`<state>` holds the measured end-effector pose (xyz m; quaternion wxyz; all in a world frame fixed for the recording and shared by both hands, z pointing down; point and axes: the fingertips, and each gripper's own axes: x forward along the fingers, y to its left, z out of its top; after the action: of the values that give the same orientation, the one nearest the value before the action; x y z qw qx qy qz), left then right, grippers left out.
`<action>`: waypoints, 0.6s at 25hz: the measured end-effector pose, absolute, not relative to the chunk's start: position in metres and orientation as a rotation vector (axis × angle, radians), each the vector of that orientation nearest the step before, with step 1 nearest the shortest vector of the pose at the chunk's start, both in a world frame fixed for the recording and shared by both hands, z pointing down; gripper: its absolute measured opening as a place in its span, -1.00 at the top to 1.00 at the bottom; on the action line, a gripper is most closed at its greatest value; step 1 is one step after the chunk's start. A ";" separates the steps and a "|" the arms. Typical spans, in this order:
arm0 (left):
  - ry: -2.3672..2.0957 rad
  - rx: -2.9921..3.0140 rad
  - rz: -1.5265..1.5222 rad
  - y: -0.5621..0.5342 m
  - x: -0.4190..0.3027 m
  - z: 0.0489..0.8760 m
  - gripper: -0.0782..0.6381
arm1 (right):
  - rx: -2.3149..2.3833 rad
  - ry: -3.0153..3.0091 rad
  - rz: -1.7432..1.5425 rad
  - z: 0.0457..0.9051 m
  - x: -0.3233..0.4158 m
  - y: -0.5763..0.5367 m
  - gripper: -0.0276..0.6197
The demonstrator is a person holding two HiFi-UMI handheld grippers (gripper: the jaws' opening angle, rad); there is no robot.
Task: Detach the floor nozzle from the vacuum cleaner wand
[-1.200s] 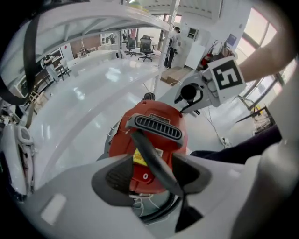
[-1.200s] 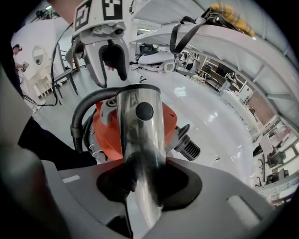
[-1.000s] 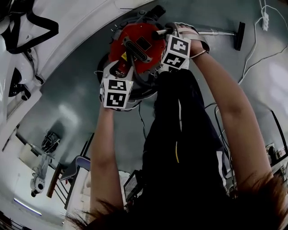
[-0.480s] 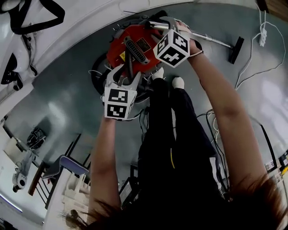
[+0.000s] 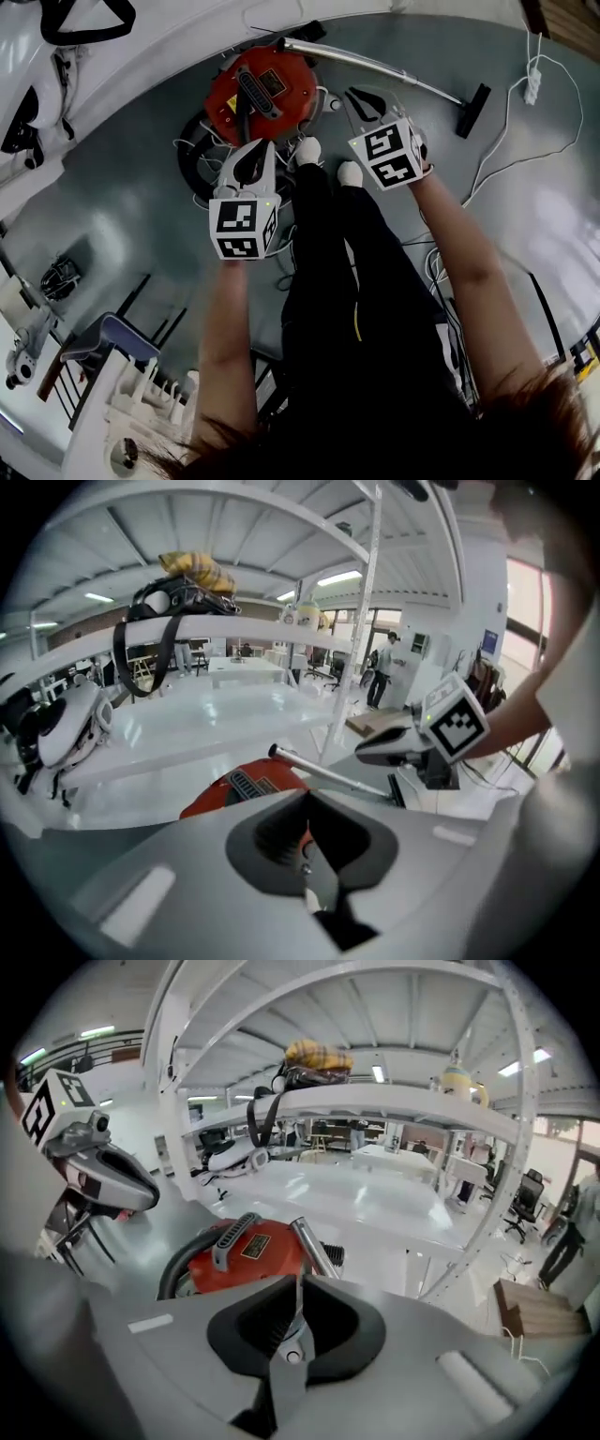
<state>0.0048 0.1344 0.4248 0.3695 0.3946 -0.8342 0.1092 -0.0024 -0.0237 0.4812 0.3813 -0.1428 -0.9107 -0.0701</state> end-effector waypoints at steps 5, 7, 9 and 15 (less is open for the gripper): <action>-2.269 1.070 0.010 0.123 0.039 0.361 0.76 | -0.305 -2.433 -0.030 0.422 0.025 -0.023 0.92; -2.254 1.086 -0.071 0.124 0.050 0.348 0.76 | -0.297 -2.454 0.018 0.404 0.034 -0.015 0.92; -2.235 1.085 -0.091 0.126 0.056 0.346 0.76 | -0.303 -2.457 0.054 0.396 0.042 -0.004 0.92; -2.209 1.109 0.026 0.135 0.074 0.356 0.76 | -0.311 -2.436 0.133 0.393 0.066 0.031 0.92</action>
<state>0.0739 0.1349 0.3562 0.3285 0.4239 -0.8440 0.0099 0.0664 0.0315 0.3931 0.3346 -0.1190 -0.9334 0.0508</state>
